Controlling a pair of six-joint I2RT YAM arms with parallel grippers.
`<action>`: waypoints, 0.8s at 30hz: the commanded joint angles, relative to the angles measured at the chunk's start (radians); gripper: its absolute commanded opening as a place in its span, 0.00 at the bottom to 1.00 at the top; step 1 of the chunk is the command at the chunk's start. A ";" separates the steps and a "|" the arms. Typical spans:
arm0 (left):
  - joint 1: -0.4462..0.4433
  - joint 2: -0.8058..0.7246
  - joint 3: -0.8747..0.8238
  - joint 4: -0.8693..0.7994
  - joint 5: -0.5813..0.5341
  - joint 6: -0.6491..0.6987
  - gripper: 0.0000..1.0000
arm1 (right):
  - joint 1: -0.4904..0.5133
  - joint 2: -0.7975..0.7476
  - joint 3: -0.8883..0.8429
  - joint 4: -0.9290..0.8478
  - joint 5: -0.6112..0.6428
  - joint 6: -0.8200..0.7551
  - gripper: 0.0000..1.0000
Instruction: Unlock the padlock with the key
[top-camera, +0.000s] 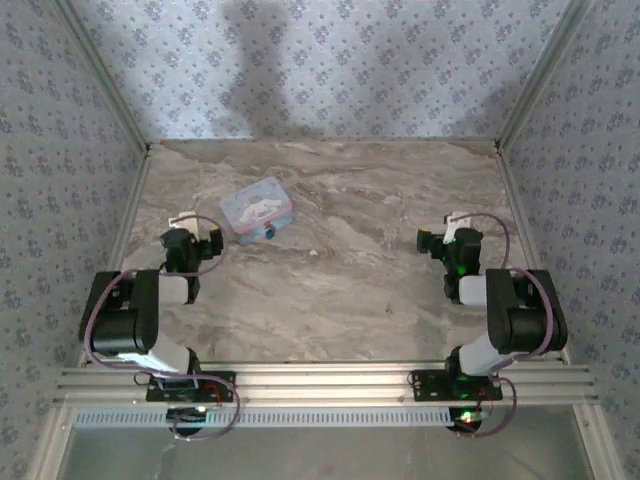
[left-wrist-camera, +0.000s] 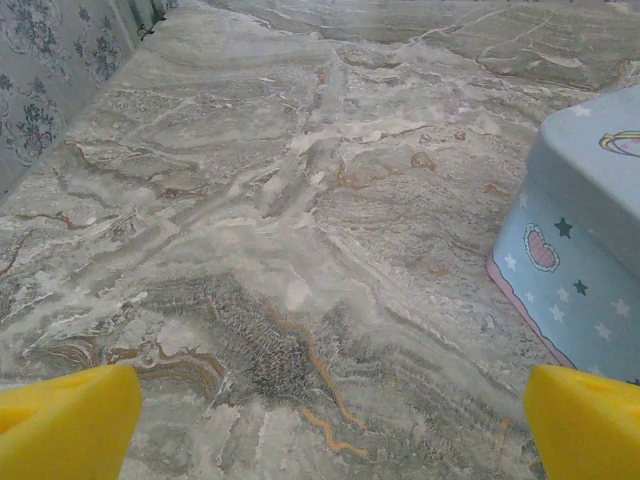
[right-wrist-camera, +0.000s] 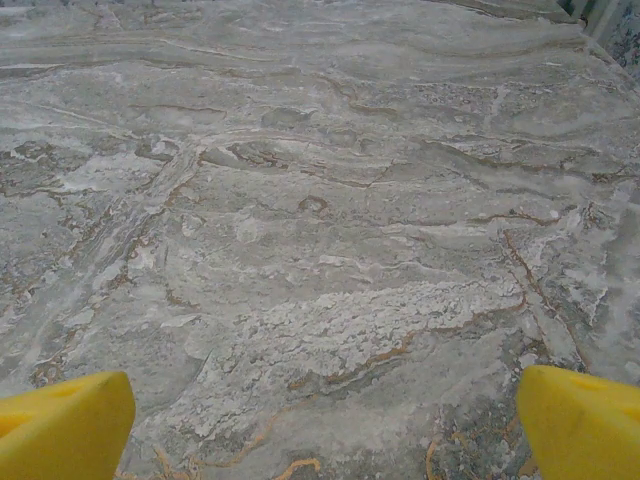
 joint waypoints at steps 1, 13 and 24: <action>-0.006 0.005 0.021 0.024 -0.011 -0.010 0.98 | 0.005 0.001 0.019 0.022 0.020 -0.018 1.00; -0.006 0.005 0.021 0.022 -0.010 -0.010 0.98 | 0.002 0.000 0.019 0.019 0.012 -0.016 1.00; -0.004 0.006 0.021 0.023 -0.009 -0.011 0.98 | -0.004 0.002 0.020 0.016 0.002 -0.014 1.00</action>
